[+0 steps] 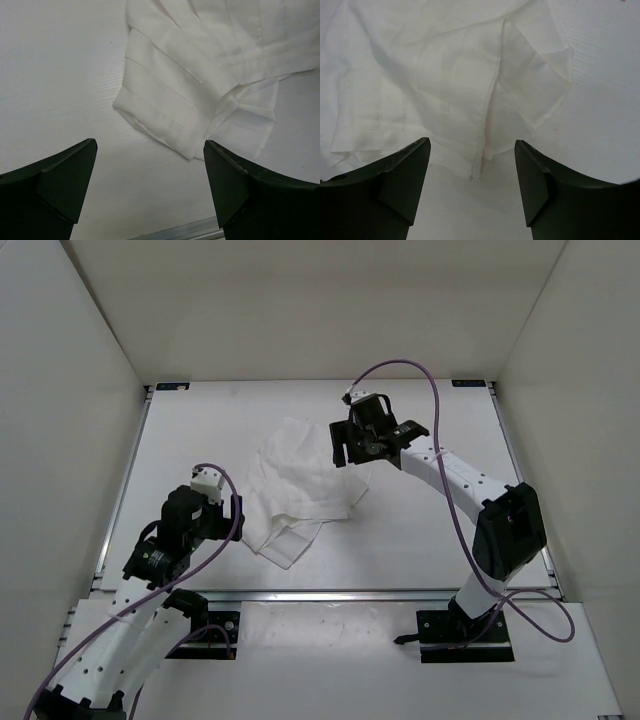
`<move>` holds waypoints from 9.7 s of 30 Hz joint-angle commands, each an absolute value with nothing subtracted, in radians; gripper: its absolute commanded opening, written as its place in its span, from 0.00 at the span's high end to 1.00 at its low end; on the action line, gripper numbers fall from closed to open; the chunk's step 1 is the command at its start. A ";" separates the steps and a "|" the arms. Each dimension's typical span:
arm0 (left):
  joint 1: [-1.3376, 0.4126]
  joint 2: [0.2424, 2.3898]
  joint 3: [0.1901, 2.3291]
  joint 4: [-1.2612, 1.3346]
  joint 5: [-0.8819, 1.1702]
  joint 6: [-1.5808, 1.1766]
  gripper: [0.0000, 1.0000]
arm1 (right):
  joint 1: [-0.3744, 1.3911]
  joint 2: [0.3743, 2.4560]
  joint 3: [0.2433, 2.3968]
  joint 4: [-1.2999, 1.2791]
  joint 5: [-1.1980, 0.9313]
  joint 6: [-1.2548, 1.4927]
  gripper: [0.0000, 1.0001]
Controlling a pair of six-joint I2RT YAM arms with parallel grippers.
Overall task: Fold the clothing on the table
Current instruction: Flatten the skirt out, then fold the skirt
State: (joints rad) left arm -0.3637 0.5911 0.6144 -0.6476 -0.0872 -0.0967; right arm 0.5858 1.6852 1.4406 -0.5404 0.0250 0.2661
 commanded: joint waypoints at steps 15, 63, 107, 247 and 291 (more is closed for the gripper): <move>-0.382 0.434 0.575 -0.594 -0.100 -0.101 0.68 | 0.643 1.511 1.158 -0.371 0.049 0.209 0.80; -0.400 0.876 0.365 -0.394 0.038 -0.633 0.54 | 0.692 1.720 1.019 -0.227 -0.074 0.279 1.00; -0.324 1.089 1.541 -0.859 0.060 -0.370 1.00 | 0.462 1.181 1.534 -0.698 -0.305 0.279 1.00; -0.190 1.416 0.979 -0.226 0.164 -0.591 0.92 | 0.086 1.420 1.095 -0.460 -0.345 0.494 1.00; -0.288 1.480 0.689 0.077 0.153 -0.712 0.53 | -0.043 1.552 0.791 0.118 -0.400 0.621 0.99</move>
State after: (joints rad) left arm -0.2749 1.4830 0.6815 0.0032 0.1650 -0.6952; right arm -0.0174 1.5566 0.7696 -0.0227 -0.3695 0.5983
